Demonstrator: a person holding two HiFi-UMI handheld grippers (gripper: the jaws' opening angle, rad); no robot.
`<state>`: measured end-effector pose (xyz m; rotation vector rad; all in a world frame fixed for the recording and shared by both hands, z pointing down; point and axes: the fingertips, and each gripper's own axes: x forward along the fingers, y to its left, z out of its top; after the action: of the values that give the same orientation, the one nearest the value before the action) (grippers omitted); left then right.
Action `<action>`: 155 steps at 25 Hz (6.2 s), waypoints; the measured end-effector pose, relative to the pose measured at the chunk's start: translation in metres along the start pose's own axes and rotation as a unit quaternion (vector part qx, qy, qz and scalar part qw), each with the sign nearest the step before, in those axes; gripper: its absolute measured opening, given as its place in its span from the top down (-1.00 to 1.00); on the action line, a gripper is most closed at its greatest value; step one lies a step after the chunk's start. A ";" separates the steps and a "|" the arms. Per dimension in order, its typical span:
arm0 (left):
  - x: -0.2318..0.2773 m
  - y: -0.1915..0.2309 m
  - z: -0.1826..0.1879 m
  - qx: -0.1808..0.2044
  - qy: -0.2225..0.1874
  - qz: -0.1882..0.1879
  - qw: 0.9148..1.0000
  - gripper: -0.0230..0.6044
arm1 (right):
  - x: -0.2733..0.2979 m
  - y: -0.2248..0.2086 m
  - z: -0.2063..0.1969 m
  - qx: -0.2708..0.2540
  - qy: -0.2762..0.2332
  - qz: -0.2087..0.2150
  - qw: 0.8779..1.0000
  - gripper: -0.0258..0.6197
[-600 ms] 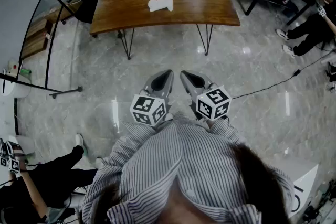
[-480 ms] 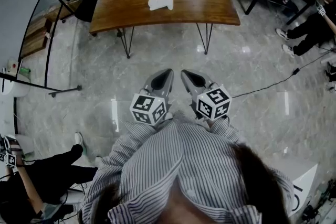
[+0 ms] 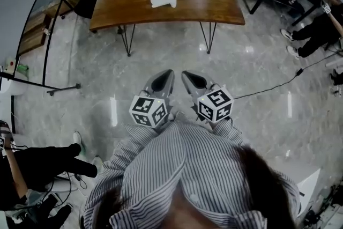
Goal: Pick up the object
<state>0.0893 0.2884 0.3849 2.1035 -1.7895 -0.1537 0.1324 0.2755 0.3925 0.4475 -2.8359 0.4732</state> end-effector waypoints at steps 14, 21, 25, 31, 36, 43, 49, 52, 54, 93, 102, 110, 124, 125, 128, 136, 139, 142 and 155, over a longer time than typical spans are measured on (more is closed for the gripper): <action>0.046 -0.002 -0.022 -0.034 0.011 -0.015 0.999 0.91 | 0.001 -0.051 0.010 0.022 -0.028 0.026 0.999 0.92; 0.081 0.020 -0.019 -0.022 0.028 -0.018 0.999 0.91 | 0.022 -0.086 0.023 0.049 -0.038 0.028 0.998 0.92; 0.120 0.058 -0.012 -0.032 0.034 -0.029 0.998 0.91 | 0.055 -0.119 0.030 0.037 -0.029 -0.002 0.999 0.92; 0.188 0.123 0.030 -0.022 0.044 -0.053 0.997 0.91 | 0.119 -0.173 0.066 0.037 -0.037 -0.038 0.998 0.92; 0.239 0.182 0.079 0.003 0.044 -0.077 0.996 0.91 | 0.181 -0.213 0.110 0.047 -0.053 -0.051 0.996 0.92; 0.286 0.242 0.084 -0.008 0.087 -0.090 0.992 0.91 | 0.246 -0.236 0.125 0.072 -0.043 -0.047 0.995 0.92; 0.314 0.252 0.072 0.012 0.132 -0.112 0.985 0.80 | 0.267 -0.255 0.124 0.084 -0.025 -0.037 0.995 0.92; 0.326 0.262 0.071 0.023 0.145 -0.115 0.983 0.74 | 0.276 -0.262 0.123 0.090 -0.015 -0.029 0.995 0.92; 0.334 0.268 0.071 0.040 0.160 -0.121 0.979 0.63 | 0.280 -0.266 0.124 0.091 -0.009 -0.021 0.996 0.92; 0.411 0.327 -0.032 0.394 0.467 -0.307 0.730 -0.56 | 0.246 -0.306 0.070 0.208 0.018 -0.060 0.976 0.92; 0.418 0.330 -0.038 0.424 0.464 -0.297 0.719 -0.52 | 0.243 -0.303 0.063 0.216 0.023 -0.059 0.974 0.92; 0.422 0.330 -0.040 0.409 0.470 -0.287 0.727 -0.51 | 0.248 -0.303 0.062 0.217 0.032 -0.046 0.975 0.92; 0.421 0.317 0.004 0.263 0.432 -0.223 0.833 -0.51 | 0.248 -0.309 0.093 0.178 0.017 -0.029 0.983 0.92; 0.420 0.313 0.009 0.253 0.425 -0.221 0.841 -0.51 | 0.249 -0.309 0.098 0.172 0.015 -0.027 0.985 0.92; 0.418 0.299 0.028 0.229 0.397 -0.209 0.864 -0.51 | 0.248 -0.312 0.111 0.154 0.007 -0.018 0.988 0.92; 0.396 0.278 0.096 0.142 0.283 -0.167 0.934 -0.51 | 0.269 -0.300 0.144 0.112 -0.004 0.022 0.993 0.92; 0.386 0.278 0.116 0.091 0.235 -0.159 0.955 -0.51 | 0.279 -0.296 0.156 0.101 -0.016 0.022 0.995 0.92; 0.374 0.279 0.131 0.043 0.187 -0.151 0.970 -0.51 | 0.284 -0.296 0.169 0.088 -0.039 0.007 0.995 0.92; 0.331 0.290 0.173 -0.075 -0.001 -0.130 0.989 -0.51 | 0.304 -0.290 0.194 0.047 -0.087 -0.011 0.995 0.92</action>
<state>-0.1743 -0.1044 0.3772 2.2170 -1.4476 -0.3474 -0.0865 -0.1322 0.3777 0.5622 -2.9814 0.5916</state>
